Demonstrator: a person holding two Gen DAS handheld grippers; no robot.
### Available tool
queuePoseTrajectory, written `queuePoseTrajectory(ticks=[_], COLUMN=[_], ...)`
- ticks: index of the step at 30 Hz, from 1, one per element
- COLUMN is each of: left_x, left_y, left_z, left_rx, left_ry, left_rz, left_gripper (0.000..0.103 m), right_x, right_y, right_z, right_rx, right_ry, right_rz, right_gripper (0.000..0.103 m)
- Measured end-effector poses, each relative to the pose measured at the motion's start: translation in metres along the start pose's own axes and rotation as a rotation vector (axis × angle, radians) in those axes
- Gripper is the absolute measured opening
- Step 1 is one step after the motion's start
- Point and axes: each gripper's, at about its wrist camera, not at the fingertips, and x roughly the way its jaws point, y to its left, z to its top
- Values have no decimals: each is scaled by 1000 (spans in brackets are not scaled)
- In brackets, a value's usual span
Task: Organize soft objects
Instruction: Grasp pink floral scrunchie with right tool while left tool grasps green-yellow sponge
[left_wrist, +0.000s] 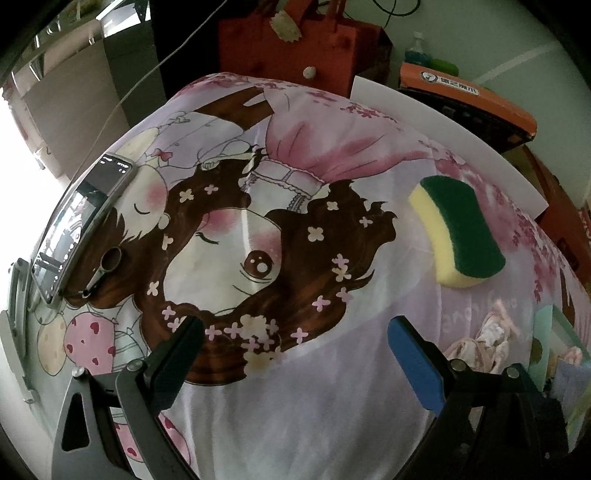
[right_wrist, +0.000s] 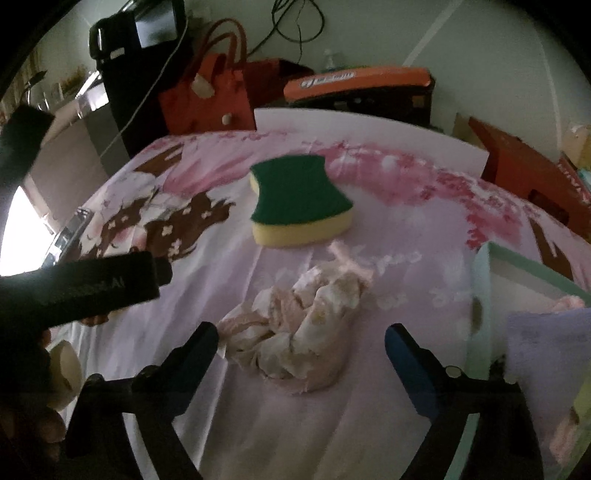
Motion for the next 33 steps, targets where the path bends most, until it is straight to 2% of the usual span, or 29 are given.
queuePoseTrajectory(ticks=[7,12,14,18,20,23,29,33], left_x=[2,3,3,3,4,5,2,2], left_y=[-3,-9,-9,-9,-11,-14,-20,-26], left_z=[-1,-2,-1,-1,-1,-1,-1,1], left_rx=[4,23,25,28,32,42,37,35], left_ry=[6,8,7,6,10,13,-1,-11], left_rz=[6,5,5,6,4,1,-40,-92], left_gripper=[99,99,99,99,99,99,99,99], right_x=[8,8,7,7,6,4,-2,-10], right_y=[-2,-6,-9,-11,-12,-14,-27,-34], right_z=[-1,0,1,1,1,2,4,8], right_rx=[1,9,18,31,34,41,92,117], right_ry=[14,11,7,7,5,-3,-31,-66], right_rz=[0,-10,-13,-7,-3,-7,-14,-19], right_gripper=[82,65,53,47,36,28,21,20])
